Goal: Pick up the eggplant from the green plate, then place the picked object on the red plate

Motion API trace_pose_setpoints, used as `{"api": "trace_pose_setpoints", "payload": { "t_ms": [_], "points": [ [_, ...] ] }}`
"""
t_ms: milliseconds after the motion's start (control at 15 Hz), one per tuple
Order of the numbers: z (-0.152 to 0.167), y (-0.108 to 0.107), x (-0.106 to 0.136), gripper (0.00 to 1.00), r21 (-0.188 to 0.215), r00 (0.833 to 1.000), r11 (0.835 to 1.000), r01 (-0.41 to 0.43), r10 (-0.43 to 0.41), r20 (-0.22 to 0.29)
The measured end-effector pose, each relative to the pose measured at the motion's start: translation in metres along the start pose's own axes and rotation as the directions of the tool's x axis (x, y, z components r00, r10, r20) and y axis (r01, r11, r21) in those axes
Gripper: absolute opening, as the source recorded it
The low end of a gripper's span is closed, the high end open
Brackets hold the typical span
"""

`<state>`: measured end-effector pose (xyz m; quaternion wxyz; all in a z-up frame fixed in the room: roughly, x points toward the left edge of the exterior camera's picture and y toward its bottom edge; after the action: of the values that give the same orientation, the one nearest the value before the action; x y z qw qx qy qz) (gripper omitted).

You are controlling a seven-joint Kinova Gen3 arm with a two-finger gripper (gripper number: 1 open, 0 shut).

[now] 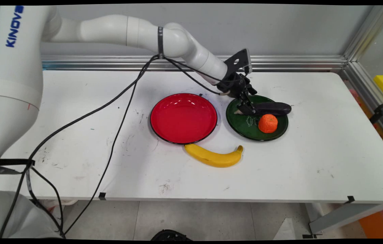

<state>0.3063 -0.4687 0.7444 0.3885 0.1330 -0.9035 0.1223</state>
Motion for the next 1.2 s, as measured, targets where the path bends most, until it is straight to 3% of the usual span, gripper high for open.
{"api": "trace_pose_setpoints", "payload": {
  "t_ms": [333,400,800,1200],
  "points": [
    [0.016,-0.003,-0.005,1.00,0.004,1.000,1.000,-0.013,0.013,0.011],
    [0.018,-0.004,-0.006,0.00,0.005,1.000,1.000,-0.015,0.015,0.013],
    [0.021,-0.005,-0.007,0.00,0.003,0.999,1.000,-0.027,0.026,0.021],
    [-0.002,-0.005,0.005,0.00,0.011,1.000,1.000,-0.028,0.028,0.004]
  ]
}}
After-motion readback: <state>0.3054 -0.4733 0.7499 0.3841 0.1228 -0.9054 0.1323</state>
